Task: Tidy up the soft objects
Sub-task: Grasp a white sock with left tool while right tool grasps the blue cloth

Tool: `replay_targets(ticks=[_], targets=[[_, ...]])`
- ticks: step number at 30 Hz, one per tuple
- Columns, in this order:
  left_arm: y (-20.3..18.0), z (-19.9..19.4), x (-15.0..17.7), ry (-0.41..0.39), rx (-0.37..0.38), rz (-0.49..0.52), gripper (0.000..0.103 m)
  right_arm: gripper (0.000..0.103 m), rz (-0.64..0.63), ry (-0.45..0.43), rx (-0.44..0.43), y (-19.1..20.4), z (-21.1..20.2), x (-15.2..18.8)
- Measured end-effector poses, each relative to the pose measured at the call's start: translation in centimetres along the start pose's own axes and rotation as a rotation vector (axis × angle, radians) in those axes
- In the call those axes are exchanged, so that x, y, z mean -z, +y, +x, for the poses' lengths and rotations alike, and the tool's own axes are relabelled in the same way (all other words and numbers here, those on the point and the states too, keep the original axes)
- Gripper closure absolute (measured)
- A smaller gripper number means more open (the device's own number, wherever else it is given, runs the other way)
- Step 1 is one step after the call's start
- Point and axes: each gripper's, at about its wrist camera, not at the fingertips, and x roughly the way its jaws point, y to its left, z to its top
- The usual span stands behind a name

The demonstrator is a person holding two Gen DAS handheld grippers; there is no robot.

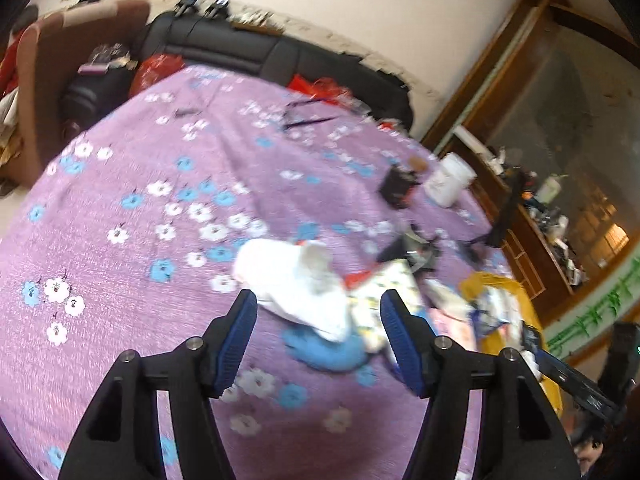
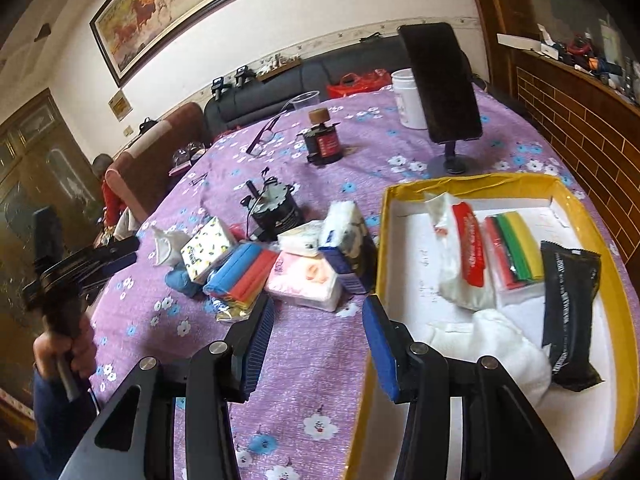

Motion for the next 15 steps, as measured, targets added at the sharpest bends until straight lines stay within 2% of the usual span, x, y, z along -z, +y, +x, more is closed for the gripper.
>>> replay_targets(ticks=[6, 7, 8, 10, 12, 15], targets=[[0.8, 4.2, -1.3, 0.037, -0.042, 0.018, 0.04, 0.053, -0.016, 0.011, -0.003, 0.6, 0.1, 0.2], [1.3, 5.1, -1.4, 0.049, -0.054, 0.003, 0.043, 0.053, -0.016, 0.013, -0.004, 0.6, 0.1, 0.2], [1.7, 5.7, -1.5, 0.062, -0.047, -0.013, 0.061, 0.053, -0.018, 0.015, -0.006, 0.7, 0.1, 0.2], [2.5, 6.6, -1.3, 0.088, -0.021, -0.052, 0.088, 0.053, -0.022, 0.019, -0.012, 0.9, 0.2, 0.1], [2.9, 6.2, -0.9, 0.081, -0.007, -0.057, 0.092, 0.053, -0.027, 0.029, -0.027, 1.4, 0.6, -0.1], [2.7, 3.9, 0.4, 0.059, 0.01, -0.053, 0.093, 0.053, -0.036, 0.058, -0.064, 2.4, 1.7, -0.5]])
